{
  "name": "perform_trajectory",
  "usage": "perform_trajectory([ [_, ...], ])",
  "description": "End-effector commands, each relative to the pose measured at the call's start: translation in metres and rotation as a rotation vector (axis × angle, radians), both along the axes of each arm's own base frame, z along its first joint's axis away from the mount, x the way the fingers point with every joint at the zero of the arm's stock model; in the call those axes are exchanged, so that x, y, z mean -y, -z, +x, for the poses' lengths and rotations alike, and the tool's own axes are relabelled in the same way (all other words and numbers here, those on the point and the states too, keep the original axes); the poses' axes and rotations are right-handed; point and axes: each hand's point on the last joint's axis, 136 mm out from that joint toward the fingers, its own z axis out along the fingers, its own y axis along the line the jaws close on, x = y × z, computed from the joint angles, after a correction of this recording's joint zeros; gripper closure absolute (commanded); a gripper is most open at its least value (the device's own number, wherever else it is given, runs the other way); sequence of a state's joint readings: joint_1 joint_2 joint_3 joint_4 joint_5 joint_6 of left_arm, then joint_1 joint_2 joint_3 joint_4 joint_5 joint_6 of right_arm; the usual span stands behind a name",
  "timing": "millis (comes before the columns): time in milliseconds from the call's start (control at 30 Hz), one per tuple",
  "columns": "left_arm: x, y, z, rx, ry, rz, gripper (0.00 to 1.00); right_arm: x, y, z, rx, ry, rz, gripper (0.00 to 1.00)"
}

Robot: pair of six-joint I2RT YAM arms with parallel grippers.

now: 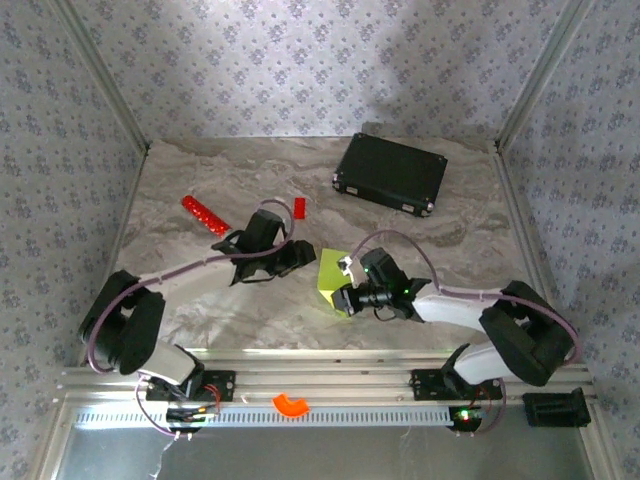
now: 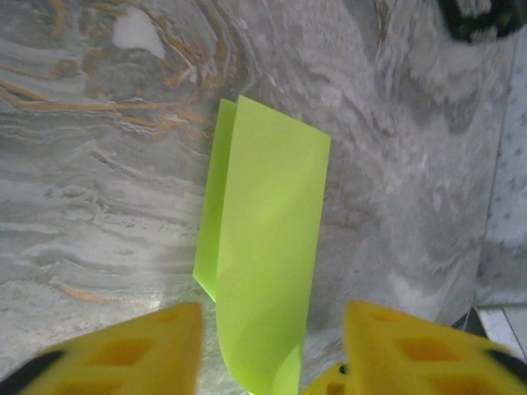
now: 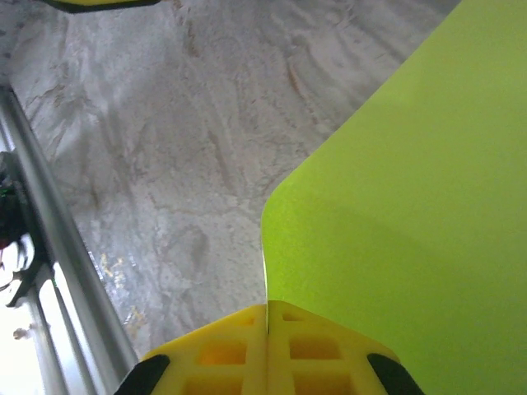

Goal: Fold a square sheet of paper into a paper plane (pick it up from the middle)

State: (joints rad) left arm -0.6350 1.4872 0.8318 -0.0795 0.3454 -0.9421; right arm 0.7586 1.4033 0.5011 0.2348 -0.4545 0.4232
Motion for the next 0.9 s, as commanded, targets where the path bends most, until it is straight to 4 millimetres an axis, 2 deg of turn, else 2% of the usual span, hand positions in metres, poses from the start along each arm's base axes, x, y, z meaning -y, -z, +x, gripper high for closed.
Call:
perform_trajectory([
  [0, 0.018, -0.012, 0.009, 0.016, 0.066, -0.036, 0.64, -0.008, -0.003, -0.011, -0.095, -0.035, 0.036, 0.99],
  [167, 0.040, -0.002, 0.015, -0.021, 0.136, -0.056, 0.81, -0.006, 0.002, -0.015, -0.111, -0.032, 0.052, 0.98],
  [300, 0.056, 0.014, 0.018, -0.056, 0.186, -0.036, 0.85, -0.002, 0.009, -0.018, -0.123, -0.023, 0.048, 0.98],
  [433, 0.067, 0.038, 0.014, -0.109, 0.234, 0.016, 0.89, 0.000, 0.011, -0.019, -0.127, -0.020, 0.046, 0.98],
  [500, 0.067, 0.055, 0.015, -0.137, 0.238, 0.060, 0.91, 0.001, 0.012, -0.018, -0.127, -0.011, 0.041, 0.97],
  [600, 0.069, 0.068, 0.014, -0.160, 0.251, 0.081, 0.93, 0.002, 0.012, -0.017, -0.142, -0.010, 0.047, 0.97],
  [767, 0.057, 0.095, 0.009, -0.199, 0.255, 0.169, 0.95, 0.008, 0.011, -0.012, -0.173, 0.011, 0.069, 0.97],
  [867, 0.053, 0.104, 0.004, -0.215, 0.250, 0.187, 0.95, 0.016, 0.013, -0.006, -0.195, 0.033, 0.062, 0.97],
])
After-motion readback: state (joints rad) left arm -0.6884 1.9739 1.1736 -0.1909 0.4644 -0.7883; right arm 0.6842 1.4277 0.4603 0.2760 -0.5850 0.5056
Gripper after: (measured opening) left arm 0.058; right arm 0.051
